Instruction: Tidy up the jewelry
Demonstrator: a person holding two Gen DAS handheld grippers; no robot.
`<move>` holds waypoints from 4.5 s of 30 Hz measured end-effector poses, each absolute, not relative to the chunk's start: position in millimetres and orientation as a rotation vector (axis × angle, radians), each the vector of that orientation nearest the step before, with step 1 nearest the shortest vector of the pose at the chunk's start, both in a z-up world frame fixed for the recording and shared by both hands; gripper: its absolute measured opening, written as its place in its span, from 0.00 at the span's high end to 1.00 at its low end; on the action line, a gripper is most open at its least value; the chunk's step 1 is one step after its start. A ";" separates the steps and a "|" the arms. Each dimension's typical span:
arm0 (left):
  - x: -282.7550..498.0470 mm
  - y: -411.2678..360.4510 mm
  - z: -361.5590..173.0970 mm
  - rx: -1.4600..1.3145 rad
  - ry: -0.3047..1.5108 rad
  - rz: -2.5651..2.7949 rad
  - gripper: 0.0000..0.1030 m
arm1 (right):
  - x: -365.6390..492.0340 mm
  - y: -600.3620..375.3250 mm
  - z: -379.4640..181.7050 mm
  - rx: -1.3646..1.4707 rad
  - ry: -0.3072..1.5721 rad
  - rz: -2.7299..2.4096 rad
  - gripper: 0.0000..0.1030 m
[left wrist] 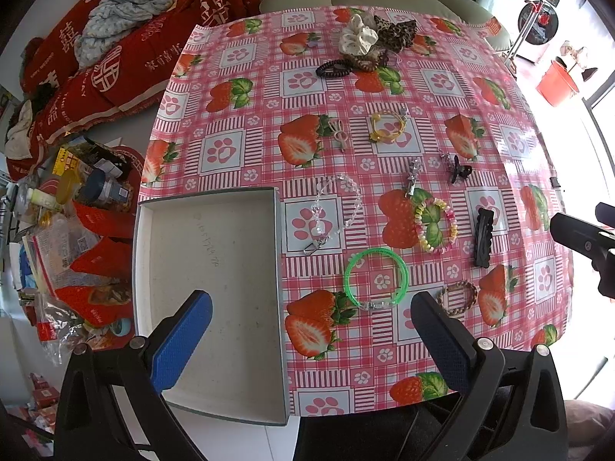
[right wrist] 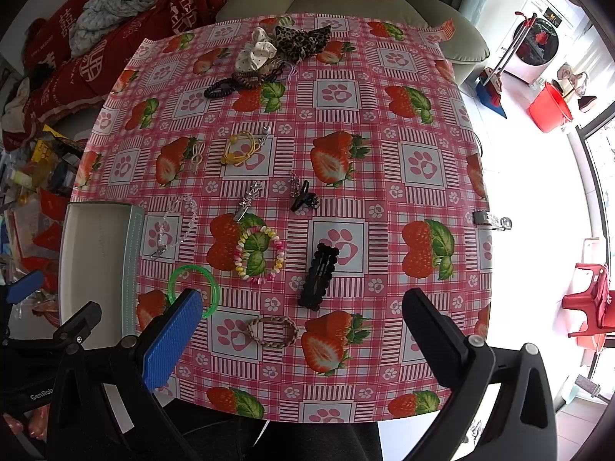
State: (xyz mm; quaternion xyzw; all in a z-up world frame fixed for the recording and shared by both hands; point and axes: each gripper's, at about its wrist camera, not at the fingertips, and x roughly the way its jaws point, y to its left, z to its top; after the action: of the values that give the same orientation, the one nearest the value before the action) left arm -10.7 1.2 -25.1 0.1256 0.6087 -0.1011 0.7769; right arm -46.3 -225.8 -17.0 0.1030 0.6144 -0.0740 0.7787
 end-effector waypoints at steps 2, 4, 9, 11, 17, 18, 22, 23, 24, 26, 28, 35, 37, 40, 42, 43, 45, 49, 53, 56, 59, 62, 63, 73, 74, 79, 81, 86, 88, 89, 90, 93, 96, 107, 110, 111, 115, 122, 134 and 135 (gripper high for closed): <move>-12.5 2.1 -26.6 0.273 1.318 -0.219 0.00 | -45.5 -226.3 -16.8 0.223 1.328 -0.160 0.00; -10.3 1.1 -25.1 0.272 1.318 -0.218 0.00 | -45.9 -225.8 -17.1 0.224 1.330 -0.160 0.00; -9.6 0.8 -24.7 0.272 1.319 -0.218 0.00 | -45.4 -226.4 -16.9 0.225 1.330 -0.159 0.00; -9.2 0.6 -24.5 0.273 1.320 -0.218 0.00 | -45.4 -227.0 -16.7 0.225 1.330 -0.161 0.00; -8.6 0.2 -24.2 0.273 1.321 -0.218 0.00 | -45.5 -228.8 -16.2 0.226 1.331 -0.161 0.00; -10.4 1.1 -25.6 0.274 1.321 -0.218 0.00 | -45.4 -228.9 -16.1 0.226 1.332 -0.161 0.00; -8.3 0.0 -24.1 0.273 1.323 -0.217 0.00 | -49.4 -220.8 -21.6 0.228 1.332 -0.164 0.00; -9.2 0.5 -24.9 0.273 1.323 -0.217 0.00 | -50.1 -219.3 -22.9 0.228 1.332 -0.164 0.00; -8.3 -0.1 -24.0 0.273 1.323 -0.217 0.00 | -50.3 -219.9 -22.8 0.229 1.332 -0.163 0.00; -8.0 -0.3 -23.9 0.274 1.323 -0.217 0.00 | -49.0 -223.3 -21.5 0.229 1.333 -0.163 0.00; -8.2 -0.2 -24.1 0.273 1.323 -0.217 0.00 | -50.1 -222.2 -22.2 0.230 1.333 -0.163 0.00; -7.4 -0.7 -23.6 0.273 1.324 -0.217 0.00 | -49.6 -226.7 -20.9 0.231 1.335 -0.161 0.00; -7.5 -0.7 -23.8 0.273 1.325 -0.216 0.00 | -50.9 -225.2 -21.8 0.231 1.335 -0.161 0.00; -7.3 -0.8 -23.7 0.273 1.325 -0.216 0.00 | -49.3 -226.6 -21.0 0.231 1.335 -0.160 0.00; -8.5 -0.4 -25.0 0.274 1.327 -0.215 0.00 | -49.4 -225.4 -21.5 0.232 1.336 -0.160 0.00; -7.0 -1.0 -23.5 0.273 1.327 -0.216 0.00 | -49.3 -224.9 -21.7 0.232 1.336 -0.160 0.00; -6.8 -1.1 -23.5 0.276 1.327 -0.213 0.00 | -48.5 -227.7 -21.1 0.232 1.338 -0.161 0.00; -11.1 -1.9 -32.3 0.283 1.339 -0.203 0.00 | -51.8 -234.3 -26.0 0.246 1.346 -0.167 0.00; -12.6 -3.4 -44.3 0.289 1.375 -0.209 0.00 | -54.2 -242.4 -33.5 0.271 1.370 -0.181 0.00; -11.2 -3.9 -51.8 0.283 1.407 -0.225 0.00 | -55.8 -247.8 -39.9 0.288 1.383 -0.197 0.00; -3.7 -6.4 -59.1 0.295 1.406 -0.213 0.00 | -59.3 -252.5 -50.4 0.293 1.403 -0.209 0.00; -3.5 -9.0 -71.7 0.300 1.431 -0.216 0.00 | -61.9 -258.8 -64.6 0.319 1.436 -0.212 0.00; -3.8 -10.4 -77.0 0.296 1.447 -0.232 0.00 | -62.8 -260.7 -69.4 0.332 1.448 -0.207 0.00; 0.0 -31.5 -108.8 0.304 1.463 -0.285 0.09 | -60.5 -261.0 -119.0 0.339 1.546 -0.218 0.00; 1.4 -34.6 -112.6 0.306 1.468 -0.296 0.10 | -58.9 -260.3 -124.4 0.337 1.555 -0.213 0.00; 9.7 -46.8 -135.7 0.310 1.506 -0.319 0.28 | -49.7 -259.0 -149.4 0.337 1.584 -0.223 0.00; 13.4 -48.3 -143.1 0.308 1.513 -0.307 0.28 | -45.6 -260.3 -158.9 0.347 1.590 -0.231 0.00; 24.2 -47.3 -158.8 0.301 1.531 -0.275 0.28 | -36.2 -261.7 -175.8 0.344 1.591 -0.224 0.06; 29.4 -44.2 -166.7 0.286 1.549 -0.258 0.28 | -28.0 -259.1 -183.5 0.357 1.598 -0.214 0.16; 31.4 -43.0 -170.2 0.277 1.559 -0.251 0.28 | -25.4 -258.5 -187.6 0.359 1.603 -0.211 0.17; 33.4 -41.9 -174.3 0.265 1.571 -0.246 0.28 | -23.0 -257.4 -192.2 0.361 1.608 -0.206 0.19; 37.2 -39.3 -177.6 0.233 1.573 -0.249 0.28 | -18.7 -253.4 -204.2 0.333 1.613 -0.224 0.21; 40.6 -42.0 -179.0 0.242 1.563 -0.256 0.28 | -16.1 -249.1 -209.8 0.305 1.601 -0.232 0.21; 41.5 -70.8 -168.0 0.269 1.555 -0.319 0.88 | -8.8 -229.3 -206.7 0.264 1.579 -0.204 0.67; 41.8 -75.1 -164.6 0.248 1.555 -0.336 0.88 | -9.3 -228.0 -201.6 0.256 1.585 -0.200 0.68; 44.6 -76.5 -162.4 0.242 1.554 -0.340 0.88 | -9.2 -227.4 -200.6 0.250 1.586 -0.198 0.68; 41.2 -66.3 -145.5 0.210 1.547 -0.353 0.88 | -18.0 -230.7 -188.9 0.282 1.577 -0.184 0.69; 47.0 -50.0 -108.2 0.150 1.506 -0.357 0.88 | -20.5 -239.4 -153.6 0.312 1.545 -0.173 0.68; 27.8 34.4 -59.7 0.026 1.397 -0.209 0.88 | 14.5 -187.1 -87.4 0.252 1.427 0.012 0.68; 24.0 40.1 -64.1 0.018 1.389 -0.188 0.88 | 17.9 -174.6 -85.5 0.245 1.419 0.041 0.68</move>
State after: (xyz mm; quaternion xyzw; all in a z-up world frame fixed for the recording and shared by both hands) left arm 24.0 40.1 -64.1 0.0083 0.6389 -0.0865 0.7644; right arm 17.9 -174.6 -85.5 0.1124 0.6498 0.0189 0.7515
